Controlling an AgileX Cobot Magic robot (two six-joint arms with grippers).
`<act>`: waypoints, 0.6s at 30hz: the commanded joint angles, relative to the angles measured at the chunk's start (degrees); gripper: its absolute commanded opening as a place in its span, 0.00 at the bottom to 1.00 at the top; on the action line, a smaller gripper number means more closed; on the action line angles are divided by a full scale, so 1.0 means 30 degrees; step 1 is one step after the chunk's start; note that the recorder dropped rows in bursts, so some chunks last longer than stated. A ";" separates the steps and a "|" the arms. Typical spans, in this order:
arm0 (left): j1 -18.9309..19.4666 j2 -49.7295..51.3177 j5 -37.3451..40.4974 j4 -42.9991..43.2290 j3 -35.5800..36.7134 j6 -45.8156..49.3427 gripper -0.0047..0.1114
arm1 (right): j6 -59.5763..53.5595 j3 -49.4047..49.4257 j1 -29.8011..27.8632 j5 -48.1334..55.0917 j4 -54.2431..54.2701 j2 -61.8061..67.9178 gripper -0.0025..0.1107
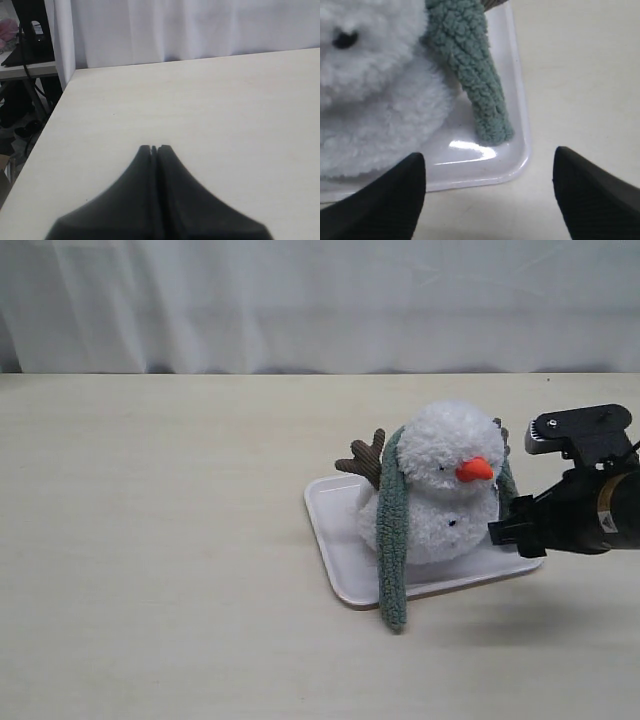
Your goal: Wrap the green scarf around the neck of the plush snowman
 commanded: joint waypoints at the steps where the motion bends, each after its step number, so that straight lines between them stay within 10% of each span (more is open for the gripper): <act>1: -0.0188 -0.0052 -0.0215 -0.0016 0.0070 -0.0033 0.04 | -0.0218 0.0010 -0.0921 -0.2050 -0.1500 0.1516 0.62; 18: -0.0188 -0.0052 -0.0215 -0.0016 0.0070 -0.0033 0.04 | -0.0546 -0.2489 -0.1540 -0.2982 -0.3508 0.6104 0.42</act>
